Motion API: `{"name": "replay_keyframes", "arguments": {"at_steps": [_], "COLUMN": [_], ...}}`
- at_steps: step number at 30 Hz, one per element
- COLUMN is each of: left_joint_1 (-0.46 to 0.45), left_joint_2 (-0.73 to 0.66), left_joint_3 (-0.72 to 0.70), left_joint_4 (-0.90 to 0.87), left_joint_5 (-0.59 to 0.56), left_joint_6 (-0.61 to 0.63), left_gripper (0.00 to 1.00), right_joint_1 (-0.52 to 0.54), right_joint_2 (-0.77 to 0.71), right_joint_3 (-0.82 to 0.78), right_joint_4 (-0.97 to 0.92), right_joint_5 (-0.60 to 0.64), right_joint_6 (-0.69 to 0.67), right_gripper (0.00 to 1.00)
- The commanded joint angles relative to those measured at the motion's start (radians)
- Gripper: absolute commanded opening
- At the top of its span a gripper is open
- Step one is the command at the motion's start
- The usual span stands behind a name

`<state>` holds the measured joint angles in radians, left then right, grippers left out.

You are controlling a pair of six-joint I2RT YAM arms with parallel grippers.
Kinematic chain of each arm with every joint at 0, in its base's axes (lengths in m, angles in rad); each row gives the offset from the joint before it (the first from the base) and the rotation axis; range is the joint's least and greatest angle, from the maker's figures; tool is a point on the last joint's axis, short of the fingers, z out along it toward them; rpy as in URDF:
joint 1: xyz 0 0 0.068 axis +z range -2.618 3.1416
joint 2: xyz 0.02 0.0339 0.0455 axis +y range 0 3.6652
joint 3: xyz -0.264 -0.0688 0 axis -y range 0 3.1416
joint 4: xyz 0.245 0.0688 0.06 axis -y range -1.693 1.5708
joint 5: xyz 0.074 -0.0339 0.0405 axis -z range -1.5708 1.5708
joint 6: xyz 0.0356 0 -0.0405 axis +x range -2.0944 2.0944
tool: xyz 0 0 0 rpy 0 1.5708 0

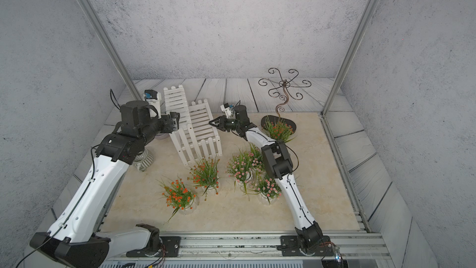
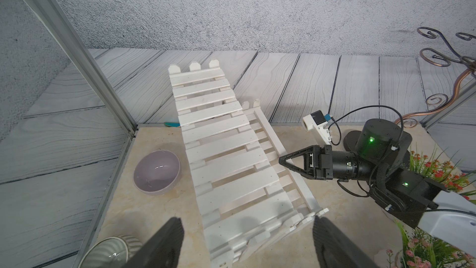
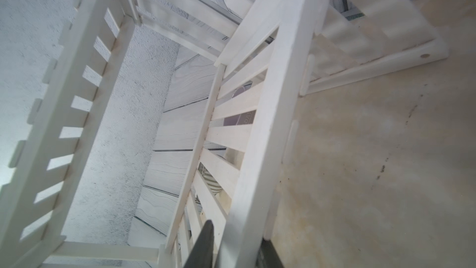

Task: Place the baby's breath potted plants on the rack by color
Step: Adjust the rack at the center of the board.

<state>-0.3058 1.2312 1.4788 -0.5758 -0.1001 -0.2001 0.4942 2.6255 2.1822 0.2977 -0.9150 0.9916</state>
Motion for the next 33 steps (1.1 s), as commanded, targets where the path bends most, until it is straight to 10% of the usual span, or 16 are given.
{"name": "replay_keyframes", "arguments": {"at_steps": [1, 29, 33], "left_joint_1": [-0.004, -0.025, -0.027], "left_joint_2": [0.007, -0.013, -0.010], "left_joint_3": [0.021, -0.009, -0.023], "left_joint_4": [0.025, 0.044, 0.045], "left_joint_5": [0.008, -0.057, -0.071], "left_joint_6": [-0.014, -0.012, -0.004], "left_gripper": [0.82, 0.81, 0.81], "right_joint_1": [0.002, 0.099, 0.138], "right_joint_2": [-0.016, -0.502, -0.531], "right_joint_3": [-0.087, -0.994, -1.010], "right_joint_4": [0.138, 0.716, 0.687], "right_joint_5": [0.001, 0.760, 0.812], "right_joint_6": [0.019, 0.112, 0.068], "right_gripper": [0.19, 0.08, 0.22]}}
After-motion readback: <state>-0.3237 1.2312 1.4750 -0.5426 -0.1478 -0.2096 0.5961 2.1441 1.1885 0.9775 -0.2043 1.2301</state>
